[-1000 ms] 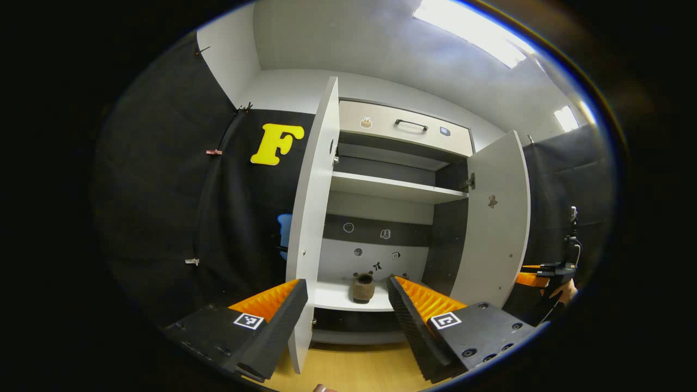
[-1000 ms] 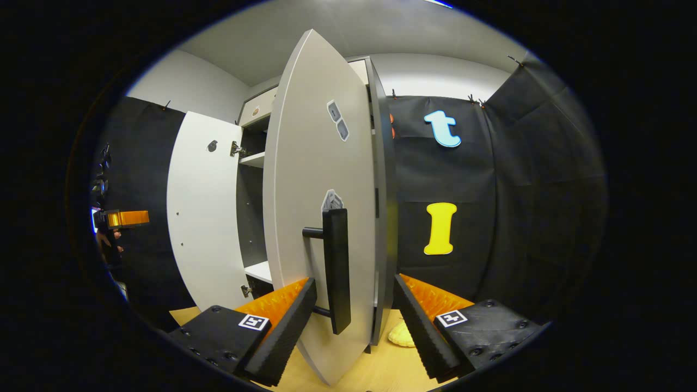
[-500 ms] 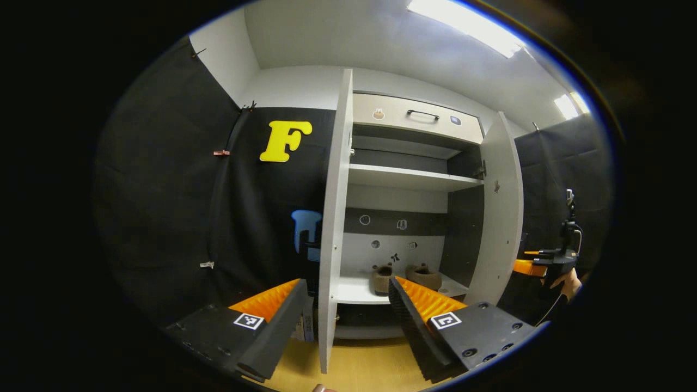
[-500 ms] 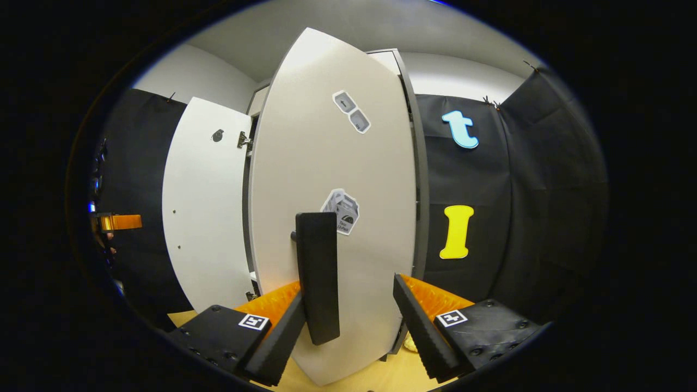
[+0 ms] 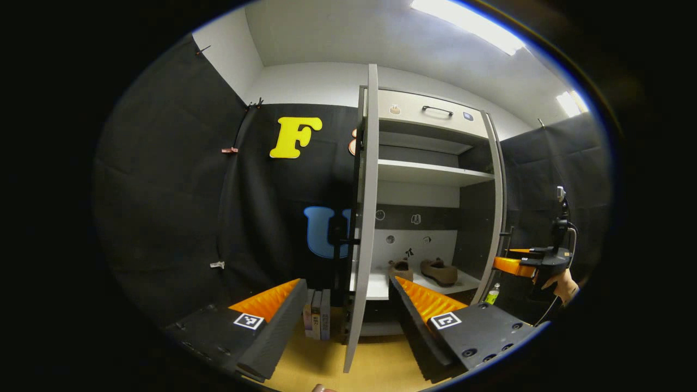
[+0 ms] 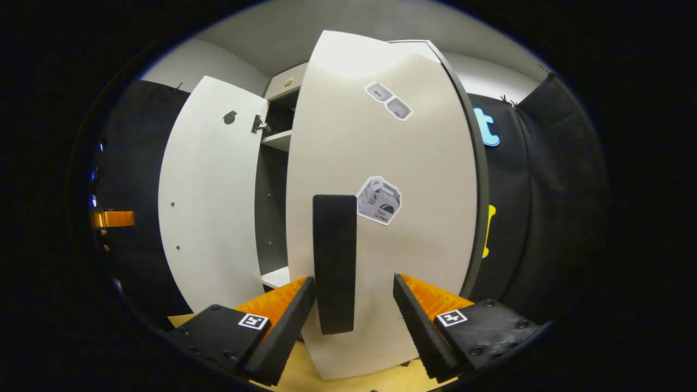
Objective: Grab one shoe with the right hand and put it into the shoe cabinet, grab the other shoe with the left hand and put it into the shoe cabinet; then close the right door with the right hand and the left door with the left hand.
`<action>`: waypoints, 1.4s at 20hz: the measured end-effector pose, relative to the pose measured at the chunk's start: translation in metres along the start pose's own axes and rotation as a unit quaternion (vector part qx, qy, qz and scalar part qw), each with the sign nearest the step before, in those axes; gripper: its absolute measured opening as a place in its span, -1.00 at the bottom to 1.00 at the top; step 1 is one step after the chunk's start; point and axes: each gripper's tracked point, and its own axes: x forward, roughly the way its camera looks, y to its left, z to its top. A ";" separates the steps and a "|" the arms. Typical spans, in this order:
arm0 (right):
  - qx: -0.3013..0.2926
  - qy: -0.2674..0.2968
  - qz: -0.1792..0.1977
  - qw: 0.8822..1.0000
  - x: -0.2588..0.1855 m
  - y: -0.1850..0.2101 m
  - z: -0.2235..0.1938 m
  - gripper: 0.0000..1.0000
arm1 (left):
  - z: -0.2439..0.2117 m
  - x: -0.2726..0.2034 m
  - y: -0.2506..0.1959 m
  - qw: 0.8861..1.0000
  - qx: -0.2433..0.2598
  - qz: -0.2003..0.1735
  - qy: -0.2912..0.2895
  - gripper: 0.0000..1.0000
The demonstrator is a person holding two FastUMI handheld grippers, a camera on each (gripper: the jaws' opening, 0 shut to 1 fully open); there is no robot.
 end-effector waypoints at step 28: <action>-0.001 -0.038 -0.146 0.989 -0.044 -0.012 0.033 0.95 | -0.042 0.101 0.030 0.989 0.015 -0.147 0.027 0.87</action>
